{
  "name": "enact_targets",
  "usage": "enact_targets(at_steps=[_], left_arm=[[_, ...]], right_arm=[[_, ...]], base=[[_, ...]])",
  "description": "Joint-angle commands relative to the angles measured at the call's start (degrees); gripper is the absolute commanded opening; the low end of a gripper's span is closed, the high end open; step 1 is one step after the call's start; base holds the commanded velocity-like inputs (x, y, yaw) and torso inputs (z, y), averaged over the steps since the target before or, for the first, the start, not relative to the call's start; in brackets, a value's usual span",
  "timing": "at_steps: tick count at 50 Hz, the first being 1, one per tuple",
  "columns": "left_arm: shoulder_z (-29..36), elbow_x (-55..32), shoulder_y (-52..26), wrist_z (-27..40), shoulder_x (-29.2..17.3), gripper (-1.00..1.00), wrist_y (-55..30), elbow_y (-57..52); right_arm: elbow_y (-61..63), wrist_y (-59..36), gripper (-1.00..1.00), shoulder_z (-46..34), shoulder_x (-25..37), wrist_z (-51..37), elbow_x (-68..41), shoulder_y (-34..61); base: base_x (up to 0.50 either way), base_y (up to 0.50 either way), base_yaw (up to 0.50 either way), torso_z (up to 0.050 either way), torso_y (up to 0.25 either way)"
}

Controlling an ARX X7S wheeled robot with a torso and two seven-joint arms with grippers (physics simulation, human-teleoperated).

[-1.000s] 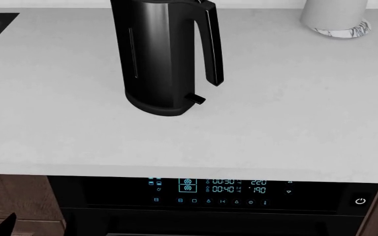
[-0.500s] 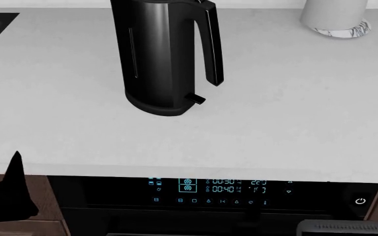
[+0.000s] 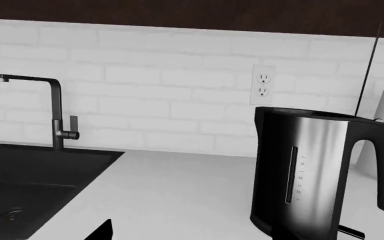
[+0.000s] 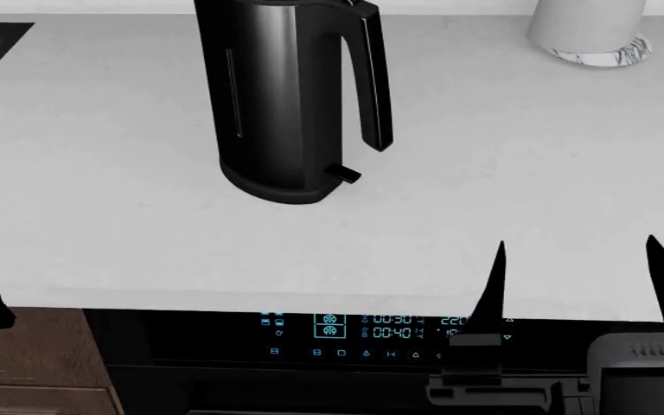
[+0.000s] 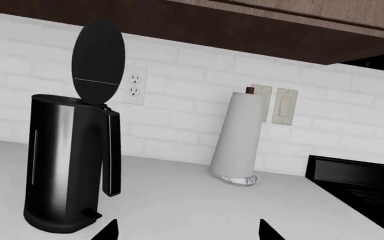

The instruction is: Close the lid of the electric kettle.

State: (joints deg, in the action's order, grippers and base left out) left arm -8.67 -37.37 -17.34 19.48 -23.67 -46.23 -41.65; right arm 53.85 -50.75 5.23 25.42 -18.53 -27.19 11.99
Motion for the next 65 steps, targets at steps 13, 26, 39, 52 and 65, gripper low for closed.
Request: enact_targets(at_steps=[13,26,39,52,65], left_arm=[[0.1,-0.8,-3.0,1.2,-3.4,1.00,-2.5,-3.5],[0.0,-1.2,-3.8,1.2,-3.8,1.00,-2.4,-3.0],[0.1,-1.7,-3.9,1.4,-3.8,1.00,-2.4,-3.0],[-0.2,-2.6,-4.0,1.7,-3.9,1.00,-2.7,-3.2],[0.1,-3.3,-5.2,2.3,-4.0,1.00,-3.3,-3.3]], right_arm=[[3.4,-4.8,1.00,2.6,2.6,-1.5,-4.4,4.8],[4.5,-5.3,1.00,3.7,3.5,-2.3,-7.0,6.0],[4.3,-4.0,1.00,3.3,4.5,-3.3,-7.6,5.7],[3.8,-2.9,1.00,2.4,5.2,-4.4,-8.1,5.0],[3.5,-2.8,1.00,2.1,5.7,-5.5,-9.7,6.1]], base=[[0.00,0.00,0.00,0.000,0.000],[0.04,0.00,0.00,0.000,0.000],[0.46,0.00,0.00,0.000,0.000],[0.50,0.00,0.00,0.000,0.002],[0.50,0.00,0.00,0.000,0.002]])
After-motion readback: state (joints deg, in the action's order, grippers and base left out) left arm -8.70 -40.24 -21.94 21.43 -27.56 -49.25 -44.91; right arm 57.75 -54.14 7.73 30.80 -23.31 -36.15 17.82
